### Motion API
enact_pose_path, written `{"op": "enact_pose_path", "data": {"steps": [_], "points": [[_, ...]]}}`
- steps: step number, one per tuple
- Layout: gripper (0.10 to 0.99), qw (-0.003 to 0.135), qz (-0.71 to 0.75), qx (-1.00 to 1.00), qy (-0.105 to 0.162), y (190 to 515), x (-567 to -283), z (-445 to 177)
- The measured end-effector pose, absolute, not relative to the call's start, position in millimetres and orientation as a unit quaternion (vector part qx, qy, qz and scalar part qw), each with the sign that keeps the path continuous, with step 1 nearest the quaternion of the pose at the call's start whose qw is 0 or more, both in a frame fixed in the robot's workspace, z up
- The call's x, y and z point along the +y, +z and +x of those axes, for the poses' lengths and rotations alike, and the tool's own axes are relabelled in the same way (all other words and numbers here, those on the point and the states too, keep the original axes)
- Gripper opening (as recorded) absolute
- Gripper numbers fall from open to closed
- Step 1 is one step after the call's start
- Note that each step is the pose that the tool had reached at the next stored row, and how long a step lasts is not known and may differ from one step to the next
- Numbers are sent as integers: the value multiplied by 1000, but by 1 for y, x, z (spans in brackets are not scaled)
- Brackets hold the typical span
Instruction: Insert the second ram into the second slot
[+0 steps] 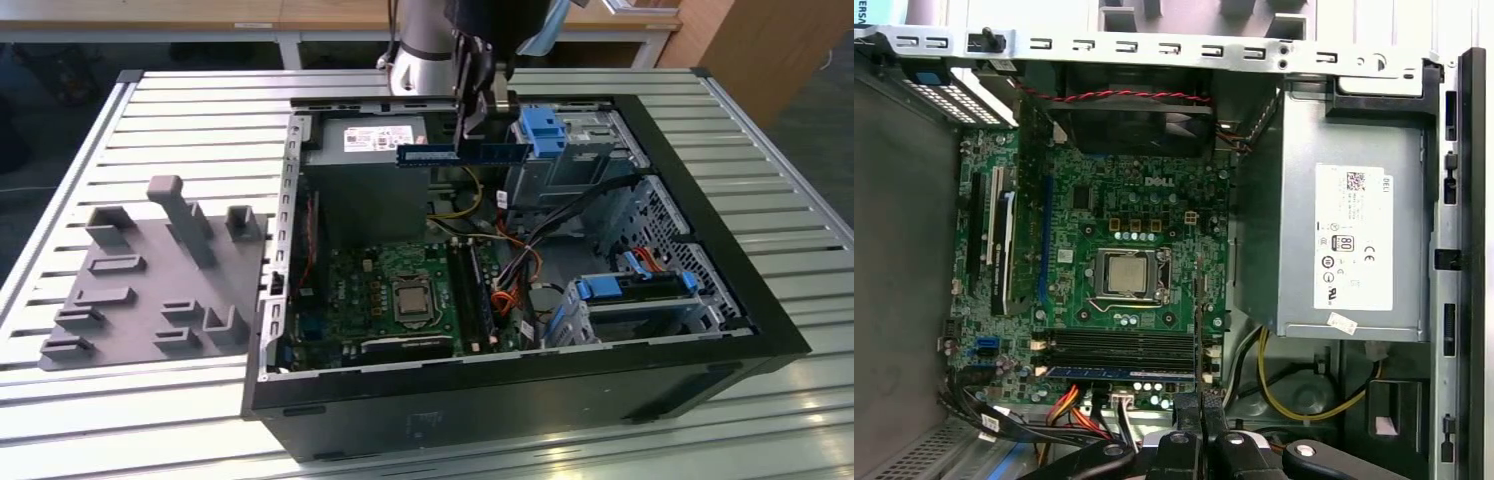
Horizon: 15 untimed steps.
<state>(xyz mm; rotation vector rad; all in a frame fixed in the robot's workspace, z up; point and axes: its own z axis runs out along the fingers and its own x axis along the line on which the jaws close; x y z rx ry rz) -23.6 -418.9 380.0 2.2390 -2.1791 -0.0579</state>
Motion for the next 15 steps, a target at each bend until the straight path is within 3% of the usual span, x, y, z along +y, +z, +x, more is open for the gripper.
{"op": "enact_pose_path", "data": {"steps": [15], "points": [[129, 9, 716, -697, -18, 380, -422, -24]]}}
